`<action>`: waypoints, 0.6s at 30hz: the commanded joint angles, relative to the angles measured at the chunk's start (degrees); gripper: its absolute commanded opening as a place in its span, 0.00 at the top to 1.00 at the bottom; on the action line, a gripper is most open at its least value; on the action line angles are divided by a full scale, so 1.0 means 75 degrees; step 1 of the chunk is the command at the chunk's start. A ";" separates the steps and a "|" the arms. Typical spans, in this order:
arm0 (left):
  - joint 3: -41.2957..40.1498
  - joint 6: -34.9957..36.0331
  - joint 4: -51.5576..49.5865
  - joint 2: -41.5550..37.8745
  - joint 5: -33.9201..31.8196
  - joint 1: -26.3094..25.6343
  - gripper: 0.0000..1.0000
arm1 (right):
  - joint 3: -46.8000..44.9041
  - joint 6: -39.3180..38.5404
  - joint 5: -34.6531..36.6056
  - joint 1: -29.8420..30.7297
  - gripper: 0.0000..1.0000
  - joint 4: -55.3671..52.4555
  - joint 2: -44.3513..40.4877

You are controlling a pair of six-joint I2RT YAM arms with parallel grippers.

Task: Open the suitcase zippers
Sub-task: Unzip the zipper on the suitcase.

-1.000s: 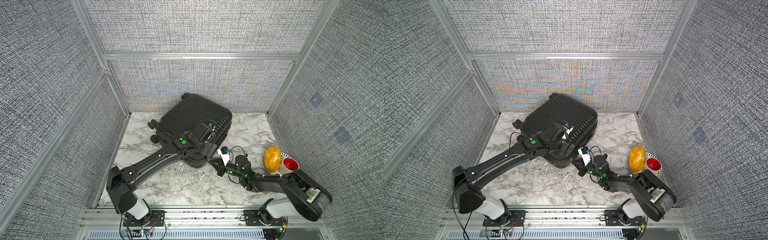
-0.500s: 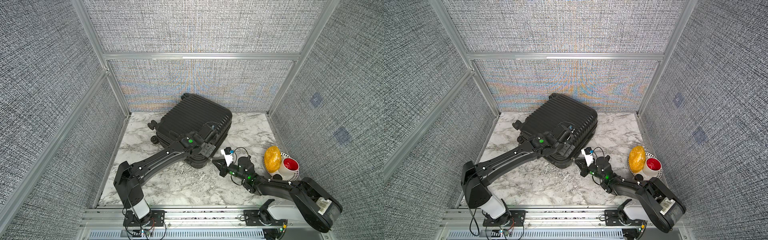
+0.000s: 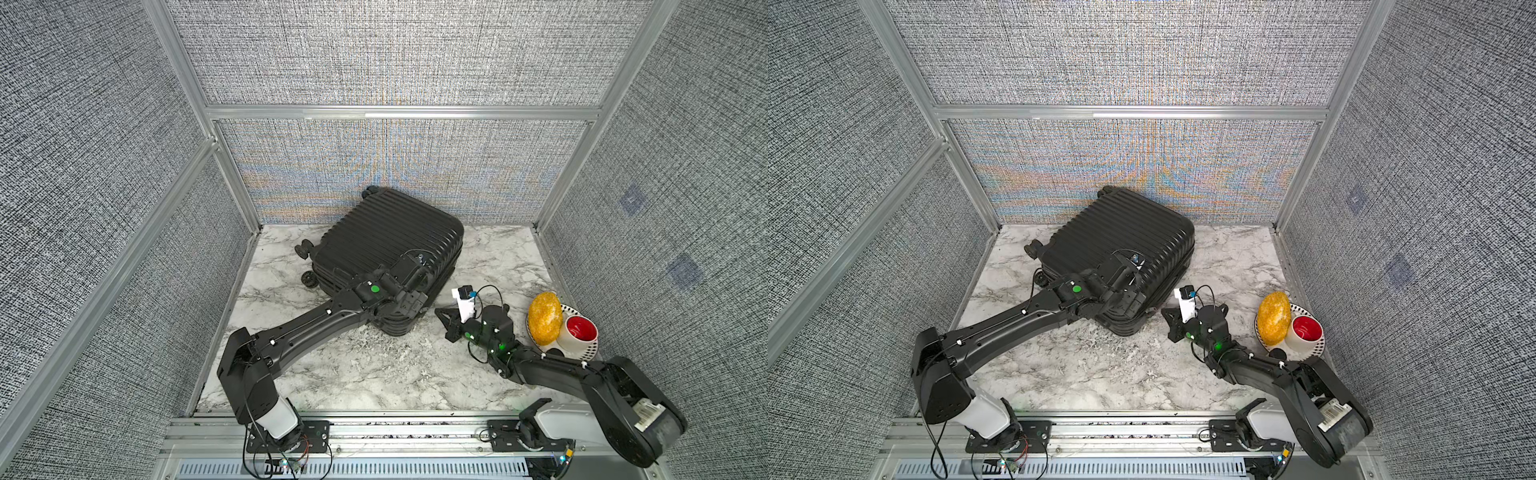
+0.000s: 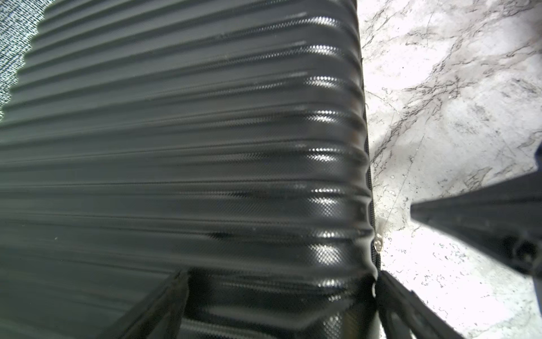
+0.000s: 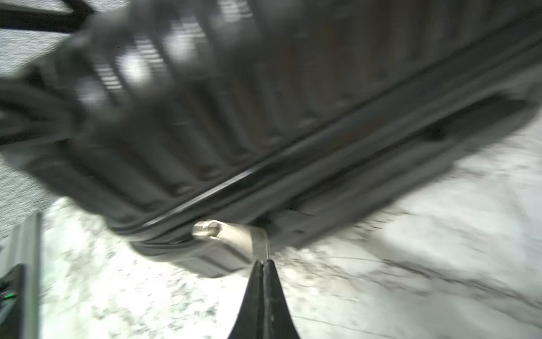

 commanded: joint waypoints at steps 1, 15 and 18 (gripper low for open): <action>-0.0101 -0.0122 -0.1122 0.0048 -0.0099 0.0038 0.01 | 0.0148 -0.0526 -0.0597 -0.0116 1.00 -0.0187 0.0004; -0.0497 -0.0184 -0.1180 -0.0273 -0.0451 0.0050 0.01 | 0.0491 -0.0766 -0.3309 -0.0439 0.42 0.0854 0.1220; -0.0671 -0.0270 -0.1201 -0.0412 -0.0582 0.0057 0.01 | 0.0785 -0.0883 -0.3765 -0.0555 0.41 0.0908 0.1608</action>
